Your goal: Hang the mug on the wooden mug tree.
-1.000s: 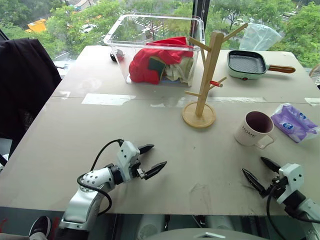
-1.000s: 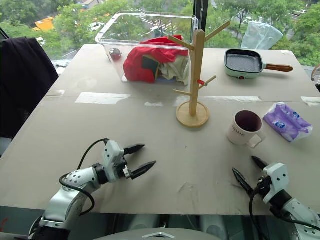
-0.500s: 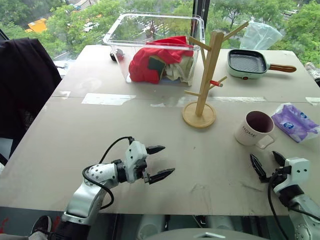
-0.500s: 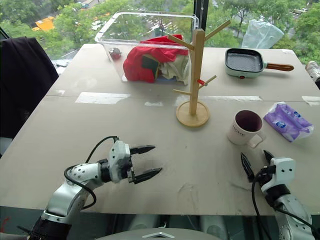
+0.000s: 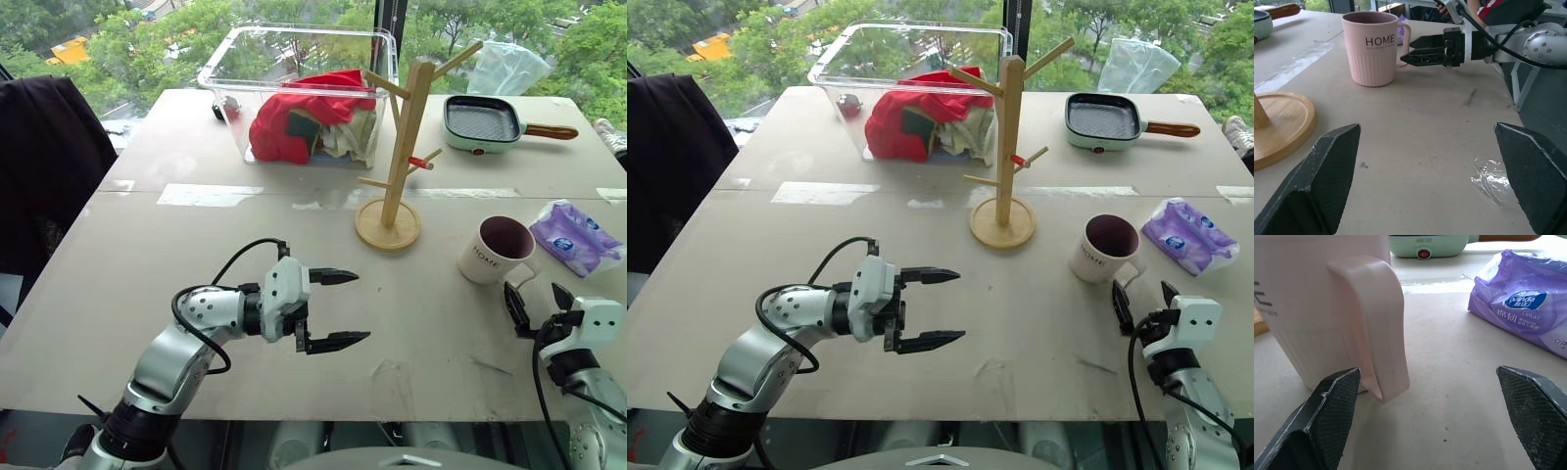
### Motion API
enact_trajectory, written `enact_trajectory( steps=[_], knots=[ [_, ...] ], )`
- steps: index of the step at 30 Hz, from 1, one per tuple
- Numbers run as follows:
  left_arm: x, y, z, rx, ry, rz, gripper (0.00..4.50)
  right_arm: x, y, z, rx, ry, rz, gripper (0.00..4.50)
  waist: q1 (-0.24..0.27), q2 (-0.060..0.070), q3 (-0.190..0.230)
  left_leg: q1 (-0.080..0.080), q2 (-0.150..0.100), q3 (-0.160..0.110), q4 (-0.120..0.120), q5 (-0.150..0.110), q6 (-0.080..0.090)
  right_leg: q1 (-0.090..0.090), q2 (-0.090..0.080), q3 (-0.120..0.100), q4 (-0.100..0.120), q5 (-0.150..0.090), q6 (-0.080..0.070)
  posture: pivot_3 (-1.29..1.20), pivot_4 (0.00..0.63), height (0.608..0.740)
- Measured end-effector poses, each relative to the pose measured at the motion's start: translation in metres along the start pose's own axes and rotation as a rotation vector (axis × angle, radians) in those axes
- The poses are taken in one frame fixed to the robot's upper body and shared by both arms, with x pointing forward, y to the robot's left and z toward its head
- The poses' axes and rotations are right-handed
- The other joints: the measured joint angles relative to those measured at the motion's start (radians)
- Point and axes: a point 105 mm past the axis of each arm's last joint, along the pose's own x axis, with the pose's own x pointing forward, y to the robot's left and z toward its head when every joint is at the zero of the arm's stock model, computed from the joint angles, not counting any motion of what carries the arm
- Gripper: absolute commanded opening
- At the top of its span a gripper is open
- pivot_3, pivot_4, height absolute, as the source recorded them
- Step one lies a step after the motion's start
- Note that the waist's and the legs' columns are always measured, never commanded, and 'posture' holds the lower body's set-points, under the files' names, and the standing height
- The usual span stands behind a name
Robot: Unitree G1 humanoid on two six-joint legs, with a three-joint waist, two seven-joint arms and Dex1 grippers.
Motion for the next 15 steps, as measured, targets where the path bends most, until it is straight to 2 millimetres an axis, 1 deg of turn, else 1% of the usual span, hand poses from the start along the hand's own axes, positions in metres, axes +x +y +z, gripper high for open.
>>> enact_trajectory(
  steps=[2,3,5,7,8,9,10,12,13,15],
  knots=[
    [0.000,0.001,-0.001,-0.006,0.003,0.010,4.48,0.001,0.000,-0.001,0.002,-0.003,0.001,4.50,0.000,0.000,0.000,0.000,0.000,0.000,0.000,0.000,0.000,0.000,0.000,0.000,0.000,0.000,0.000,0.00,0.150,0.740],
    [0.000,0.001,-0.001,-0.009,0.005,0.015,4.50,0.003,0.000,-0.002,0.007,-0.001,-0.002,4.25,0.000,0.000,0.000,0.000,0.000,0.000,0.000,0.000,0.000,0.000,0.000,0.000,0.000,0.000,0.000,0.00,0.150,0.740],
    [0.000,0.002,-0.001,-0.009,0.006,0.023,4.50,0.005,0.000,-0.004,0.015,0.000,-0.005,3.63,0.000,0.000,0.000,0.000,0.000,0.000,0.000,0.000,0.000,0.000,0.000,0.000,0.000,0.000,0.000,0.00,0.150,0.740],
    [0.001,0.002,0.000,-0.008,0.005,0.027,4.50,0.007,0.000,-0.004,0.012,0.000,-0.006,2.74,0.000,0.000,0.000,0.000,0.000,0.000,0.000,0.000,0.000,0.000,0.000,0.000,0.000,0.000,0.000,0.00,0.150,0.740],
    [0.001,0.002,0.001,-0.009,0.005,0.029,4.50,0.008,-0.001,-0.006,0.010,0.003,-0.007,2.39,0.000,0.000,0.000,0.000,0.000,0.000,0.000,0.000,0.000,0.000,0.000,0.000,0.000,0.000,0.000,0.00,0.150,0.740],
    [0.001,0.002,0.002,-0.007,0.003,0.031,4.50,0.009,-0.001,-0.007,0.009,0.009,-0.008,1.73,0.000,0.000,0.000,0.000,0.000,0.000,0.000,0.000,0.000,0.000,0.000,0.000,0.000,0.000,0.000,0.00,0.150,0.740],
    [0.001,0.002,0.003,-0.007,0.001,0.037,4.50,0.010,-0.001,-0.008,0.007,0.011,-0.007,1.36,0.000,0.001,0.000,0.000,0.000,0.000,0.000,0.000,0.000,0.000,0.000,0.000,0.000,0.000,0.000,0.00,0.150,0.740],
    [0.001,0.004,0.004,-0.014,-0.011,0.051,4.50,0.013,0.001,-0.008,0.003,0.009,0.002,0.41,0.000,0.001,0.000,0.000,0.000,0.000,0.000,0.000,0.000,0.000,0.000,0.000,0.000,0.000,0.000,0.00,0.150,0.740],
    [0.001,0.004,0.005,-0.018,-0.020,0.054,4.50,0.014,0.002,-0.007,0.001,0.004,0.006,0.07,0.000,0.001,0.000,0.000,0.000,0.000,0.000,0.000,0.000,0.000,0.000,0.000,0.000,0.000,0.000,0.00,0.150,0.740],
    [0.000,0.006,0.007,-0.022,-0.031,0.067,4.50,0.015,0.003,-0.007,-0.005,0.007,0.017,0.07,0.000,0.001,0.000,0.000,0.000,0.000,0.000,0.000,0.000,0.000,0.000,0.000,0.000,0.000,0.000,0.00,0.150,0.740]
  ],
)
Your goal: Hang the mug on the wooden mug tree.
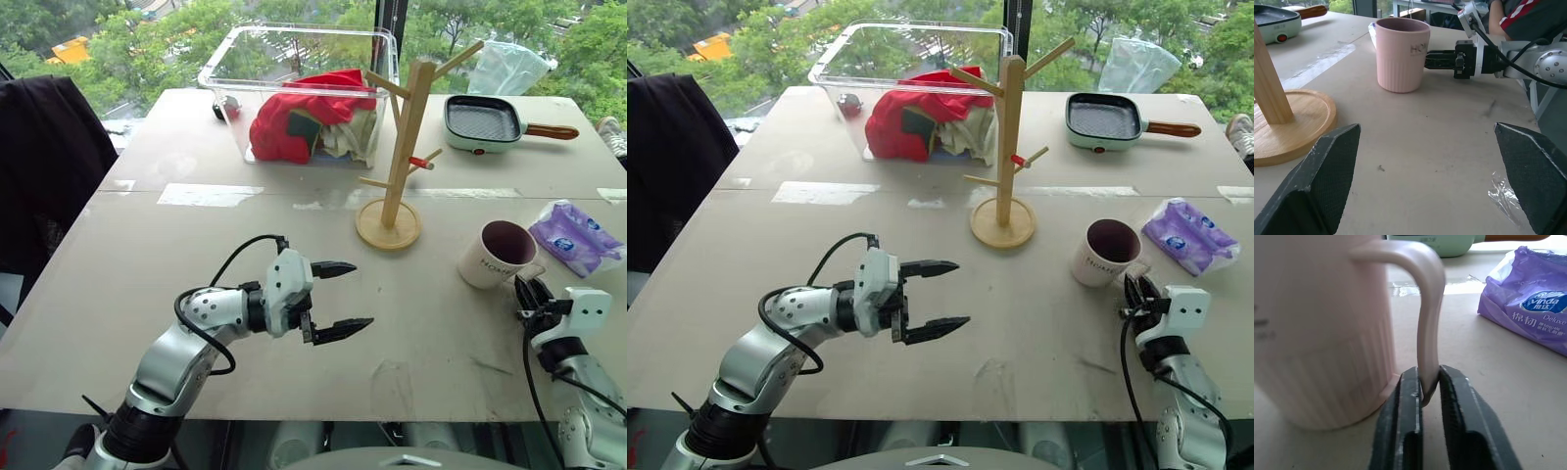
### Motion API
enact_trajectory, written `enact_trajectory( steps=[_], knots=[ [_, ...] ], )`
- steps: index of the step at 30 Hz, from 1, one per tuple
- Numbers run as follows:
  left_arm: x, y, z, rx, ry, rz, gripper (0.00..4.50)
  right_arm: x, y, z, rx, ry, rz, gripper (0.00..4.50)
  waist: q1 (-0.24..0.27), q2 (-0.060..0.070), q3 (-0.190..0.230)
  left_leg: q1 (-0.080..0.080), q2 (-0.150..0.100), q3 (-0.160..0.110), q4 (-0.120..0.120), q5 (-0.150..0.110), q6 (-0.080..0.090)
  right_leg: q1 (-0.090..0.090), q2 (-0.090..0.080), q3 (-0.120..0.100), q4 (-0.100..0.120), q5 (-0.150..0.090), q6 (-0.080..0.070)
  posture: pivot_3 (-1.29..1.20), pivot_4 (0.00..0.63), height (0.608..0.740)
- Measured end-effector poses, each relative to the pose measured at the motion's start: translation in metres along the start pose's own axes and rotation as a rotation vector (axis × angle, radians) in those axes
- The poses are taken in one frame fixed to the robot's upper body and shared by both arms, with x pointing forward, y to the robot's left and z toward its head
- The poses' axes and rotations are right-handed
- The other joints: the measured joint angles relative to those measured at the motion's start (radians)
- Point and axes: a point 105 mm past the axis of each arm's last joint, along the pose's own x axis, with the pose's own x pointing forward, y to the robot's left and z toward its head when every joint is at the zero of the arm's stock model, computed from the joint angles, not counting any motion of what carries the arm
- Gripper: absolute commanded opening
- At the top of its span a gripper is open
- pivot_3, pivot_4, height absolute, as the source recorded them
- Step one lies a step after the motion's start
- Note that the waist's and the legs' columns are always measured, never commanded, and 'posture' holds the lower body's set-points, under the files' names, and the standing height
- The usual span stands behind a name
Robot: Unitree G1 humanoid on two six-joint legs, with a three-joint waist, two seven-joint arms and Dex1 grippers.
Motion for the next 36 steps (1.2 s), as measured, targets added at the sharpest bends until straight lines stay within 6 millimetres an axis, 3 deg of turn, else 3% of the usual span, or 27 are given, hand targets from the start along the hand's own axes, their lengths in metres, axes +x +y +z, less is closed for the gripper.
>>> enact_trajectory(
  steps=[7,11,14,19,21,31,36],
  knots=[
    [-0.001,0.000,-0.001,-0.021,-0.022,0.022,4.50,0.005,0.001,0.003,-0.041,0.003,0.034,0.07,-0.002,0.000,0.000,0.000,0.000,0.001,0.000,0.000,0.000,0.000,0.000,0.001,0.000,0.000,0.000,0.00,0.150,0.740],
    [-0.009,0.005,-0.008,-0.059,-0.083,0.109,4.50,0.014,0.011,0.012,-0.127,0.030,0.158,0.07,-0.009,0.001,0.000,0.001,0.000,0.001,0.000,0.000,0.000,0.000,0.000,0.001,0.000,0.000,0.000,0.00,0.150,0.740],
    [-0.017,0.007,-0.011,-0.108,-0.166,0.173,4.50,0.022,0.029,0.032,-0.185,0.027,0.279,0.07,-0.017,0.002,0.002,0.001,0.000,0.001,0.000,0.000,0.000,0.000,0.000,0.001,0.001,0.000,0.000,0.00,0.150,0.740],
    [-0.031,0.016,-0.002,-0.101,-0.335,0.260,4.50,0.040,0.069,0.102,-0.357,-0.050,0.473,0.07,-0.020,0.002,0.003,0.000,0.000,0.000,0.001,0.000,0.000,0.000,0.001,0.000,0.001,0.000,0.000,0.00,0.150,0.740],
    [-0.035,0.018,0.001,-0.107,-0.390,0.293,4.50,0.041,0.082,0.120,-0.411,-0.045,0.528,0.07,-0.017,0.001,0.003,0.000,0.000,-0.002,0.001,0.000,0.000,0.000,0.000,-0.001,0.001,0.000,0.000,0.00,0.150,0.740],
    [-0.041,0.018,0.003,-0.086,-0.473,0.346,4.50,0.049,0.121,0.166,-0.473,0.062,0.616,0.07,-0.012,-0.001,0.004,-0.002,-0.001,-0.002,0.001,0.000,0.000,0.000,-0.001,-0.002,-0.002,0.000,0.000,0.00,0.150,0.740],
    [-0.041,0.019,0.004,-0.075,-0.483,0.355,4.50,0.058,0.126,0.171,-0.541,0.141,0.609,0.07,-0.011,-0.002,0.004,-0.003,-0.001,-0.003,0.001,0.000,0.000,0.000,-0.001,-0.003,-0.002,0.000,0.000,0.00,0.150,0.740]
  ],
)
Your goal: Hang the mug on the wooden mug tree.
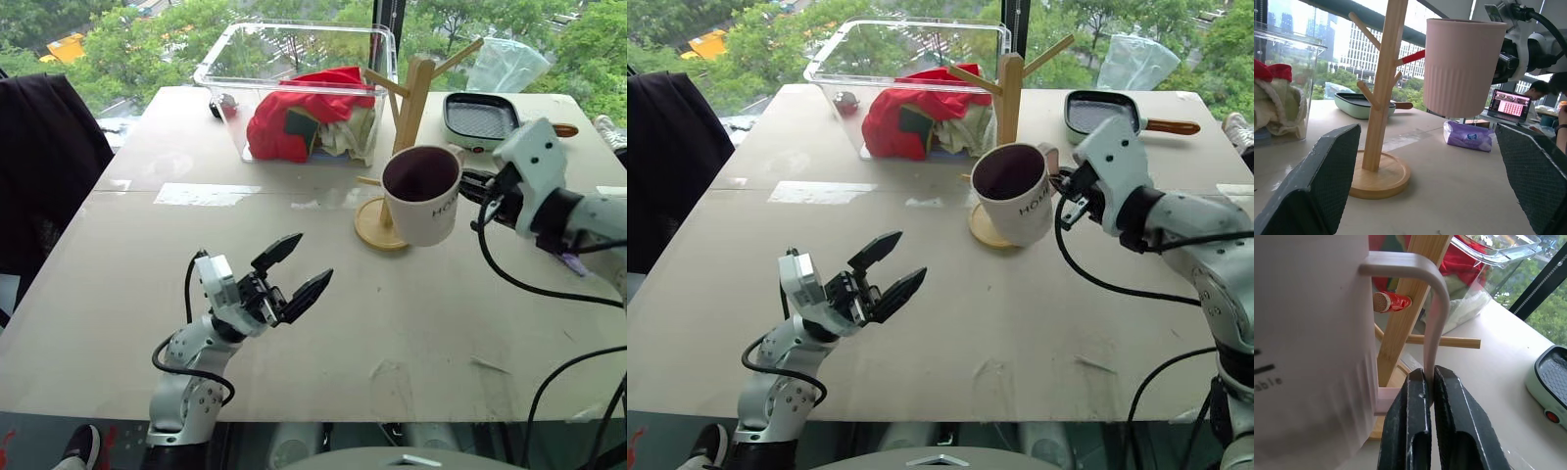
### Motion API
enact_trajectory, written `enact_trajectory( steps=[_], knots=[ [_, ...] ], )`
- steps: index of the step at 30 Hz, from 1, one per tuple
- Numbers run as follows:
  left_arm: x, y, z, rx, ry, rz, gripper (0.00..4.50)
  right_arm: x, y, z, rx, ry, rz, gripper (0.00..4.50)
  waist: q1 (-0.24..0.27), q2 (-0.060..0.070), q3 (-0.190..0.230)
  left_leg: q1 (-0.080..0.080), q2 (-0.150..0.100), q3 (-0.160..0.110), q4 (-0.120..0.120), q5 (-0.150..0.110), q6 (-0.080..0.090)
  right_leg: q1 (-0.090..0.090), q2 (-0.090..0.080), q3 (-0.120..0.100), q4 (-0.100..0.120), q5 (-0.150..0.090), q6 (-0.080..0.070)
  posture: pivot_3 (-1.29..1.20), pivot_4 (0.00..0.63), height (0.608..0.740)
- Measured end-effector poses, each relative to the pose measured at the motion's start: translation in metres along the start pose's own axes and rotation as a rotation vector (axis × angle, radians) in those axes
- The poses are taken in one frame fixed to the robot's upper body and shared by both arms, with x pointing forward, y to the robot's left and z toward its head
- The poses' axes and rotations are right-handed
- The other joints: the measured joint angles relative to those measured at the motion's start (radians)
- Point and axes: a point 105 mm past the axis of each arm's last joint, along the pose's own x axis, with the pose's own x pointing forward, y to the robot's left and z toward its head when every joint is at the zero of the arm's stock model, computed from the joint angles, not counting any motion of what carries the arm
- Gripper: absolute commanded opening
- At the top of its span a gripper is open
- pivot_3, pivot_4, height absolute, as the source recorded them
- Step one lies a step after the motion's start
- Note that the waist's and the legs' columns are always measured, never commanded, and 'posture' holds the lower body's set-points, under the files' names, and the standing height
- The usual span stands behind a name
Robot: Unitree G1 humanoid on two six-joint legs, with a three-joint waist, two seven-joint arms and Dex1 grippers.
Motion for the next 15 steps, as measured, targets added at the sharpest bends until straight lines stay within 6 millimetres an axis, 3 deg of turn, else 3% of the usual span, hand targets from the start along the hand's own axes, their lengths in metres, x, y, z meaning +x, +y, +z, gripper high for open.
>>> enact_trajectory(
  steps=[8,9,10,15],
  knots=[
    [-0.002,0.001,-0.002,0.004,-0.002,0.013,4.50,0.014,0.000,-0.002,-0.018,0.066,0.026,0.07,-0.008,0.000,0.000,0.000,0.000,0.000,0.000,0.000,0.000,0.000,0.000,0.000,-0.001,0.000,0.000,0.00,0.150,0.740],
    [-0.003,0.001,-0.002,0.003,-0.002,0.016,4.50,0.015,-0.001,-0.003,-0.020,0.072,0.023,0.60,-0.008,0.000,0.000,0.000,0.000,0.000,0.000,0.000,0.000,0.000,0.000,0.000,-0.001,0.000,0.000,0.00,0.150,0.740],
    [-0.003,0.001,-0.003,0.003,-0.002,0.020,4.50,0.016,-0.002,-0.004,-0.019,0.078,0.020,0.79,-0.008,0.000,0.000,0.000,0.000,0.000,0.000,0.000,0.000,0.000,0.000,0.000,-0.001,0.000,0.000,0.00,0.150,0.740],
    [-0.006,-0.001,-0.005,0.008,0.005,0.030,4.50,0.019,-0.010,-0.004,-0.021,0.078,-0.008,3.17,-0.009,0.000,0.000,0.000,0.000,0.000,0.000,0.000,0.000,0.000,0.000,0.000,-0.001,0.000,0.000,0.00,0.150,0.740]
  ],
)
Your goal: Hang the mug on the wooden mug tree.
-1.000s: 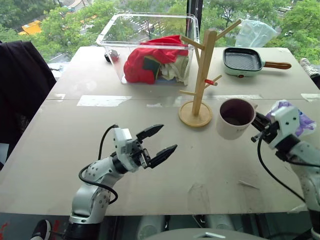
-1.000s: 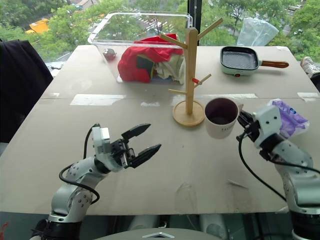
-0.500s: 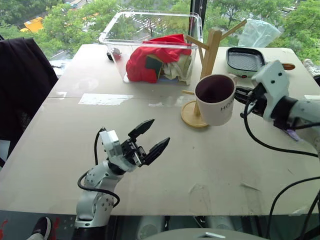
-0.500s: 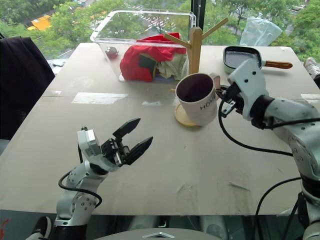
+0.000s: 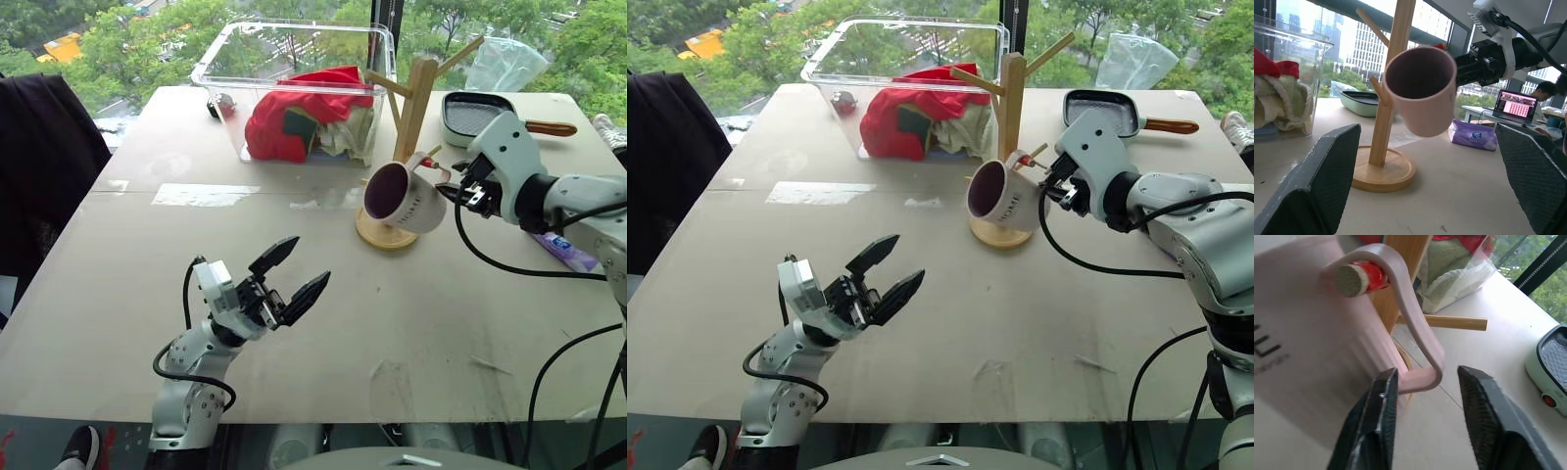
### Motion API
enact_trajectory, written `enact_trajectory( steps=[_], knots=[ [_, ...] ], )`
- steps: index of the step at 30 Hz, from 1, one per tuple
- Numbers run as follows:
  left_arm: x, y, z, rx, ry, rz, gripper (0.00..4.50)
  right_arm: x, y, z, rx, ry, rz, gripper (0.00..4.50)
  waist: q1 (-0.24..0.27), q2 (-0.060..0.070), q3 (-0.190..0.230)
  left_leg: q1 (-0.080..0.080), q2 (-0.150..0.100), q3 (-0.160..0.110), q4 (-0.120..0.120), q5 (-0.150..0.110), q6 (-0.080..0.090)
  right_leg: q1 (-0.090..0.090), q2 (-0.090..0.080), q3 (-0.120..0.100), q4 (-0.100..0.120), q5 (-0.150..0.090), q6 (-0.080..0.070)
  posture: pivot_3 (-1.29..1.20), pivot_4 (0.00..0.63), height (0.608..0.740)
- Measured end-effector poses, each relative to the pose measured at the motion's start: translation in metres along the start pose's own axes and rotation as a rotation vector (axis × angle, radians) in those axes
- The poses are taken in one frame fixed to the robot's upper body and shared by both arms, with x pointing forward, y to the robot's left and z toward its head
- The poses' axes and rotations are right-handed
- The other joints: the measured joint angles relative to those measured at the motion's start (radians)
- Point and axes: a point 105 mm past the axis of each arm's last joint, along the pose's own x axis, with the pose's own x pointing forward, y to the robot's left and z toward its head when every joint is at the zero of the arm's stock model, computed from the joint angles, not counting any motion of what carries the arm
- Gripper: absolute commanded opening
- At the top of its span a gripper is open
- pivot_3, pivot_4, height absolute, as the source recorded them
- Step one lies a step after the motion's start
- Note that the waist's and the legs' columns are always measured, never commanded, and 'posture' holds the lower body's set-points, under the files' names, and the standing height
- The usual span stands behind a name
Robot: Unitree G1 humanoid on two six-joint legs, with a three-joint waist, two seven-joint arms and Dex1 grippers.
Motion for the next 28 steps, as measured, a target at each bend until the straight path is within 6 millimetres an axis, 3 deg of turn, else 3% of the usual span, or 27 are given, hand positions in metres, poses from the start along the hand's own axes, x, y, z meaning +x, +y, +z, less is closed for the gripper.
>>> enact_trajectory(
  steps=[2,3,7,11,14,19,25,28],
  knots=[
    [-0.003,-0.002,-0.004,-0.006,0.023,0.002,4.50,0.000,-0.002,0.001,-0.004,-0.005,-0.011,4.15,-0.001,0.000,0.000,0.000,0.000,0.000,0.000,0.000,0.000,0.000,0.000,0.000,0.000,0.000,0.000,0.00,0.150,0.740],
    [-0.006,-0.002,-0.007,-0.005,0.048,0.003,4.50,0.000,-0.003,0.001,-0.006,-0.005,-0.017,4.44,-0.002,0.000,0.000,0.000,0.000,0.000,0.000,0.000,0.000,0.000,0.000,0.000,0.000,0.000,0.000,0.00,0.150,0.740],
    [-0.011,0.002,-0.014,-0.004,0.123,0.028,4.50,-0.003,-0.005,-0.009,0.009,-0.007,-0.029,4.44,0.005,-0.001,0.000,0.000,0.000,-0.001,0.000,0.000,0.000,0.000,0.000,-0.001,0.000,0.000,0.000,0.00,0.150,0.740],
    [-0.022,0.011,-0.033,0.004,0.265,0.104,4.50,-0.010,0.004,-0.045,0.125,-0.062,-0.020,4.44,0.012,-0.002,-0.001,-0.001,0.000,-0.001,-0.001,0.000,0.000,0.000,0.000,-0.001,-0.001,0.000,0.000,0.00,0.150,0.740],
    [-0.032,0.003,-0.048,-0.037,0.356,0.097,4.50,-0.016,0.024,-0.082,0.264,-0.128,-0.008,4.44,0.012,-0.002,0.000,-0.001,0.000,0.001,-0.001,-0.001,0.001,0.000,0.000,0.000,-0.001,-0.001,0.001,0.00,0.150,0.740],
    [-0.040,0.001,-0.064,0.002,0.489,0.107,4.50,-0.029,0.034,-0.109,0.400,-0.266,-0.084,4.44,0.002,-0.001,0.001,0.002,0.001,0.001,-0.001,-0.001,0.001,0.001,0.001,0.001,0.000,-0.001,0.001,0.00,0.150,0.740],
    [-0.045,0.005,-0.067,0.074,0.551,0.108,4.50,-0.048,0.062,-0.172,0.497,-0.202,-0.046,4.44,-0.003,0.000,0.001,0.004,0.001,0.003,-0.001,-0.001,0.001,0.001,0.000,0.002,0.002,-0.001,0.001,0.00,0.150,0.740],
    [-0.044,0.005,-0.067,0.078,0.549,0.102,4.50,-0.050,0.064,-0.179,0.475,-0.202,-0.025,4.44,-0.006,0.000,0.001,0.005,0.001,0.003,-0.001,-0.001,0.001,0.001,0.000,0.002,0.002,-0.001,0.001,0.00,0.150,0.740]
  ],
)
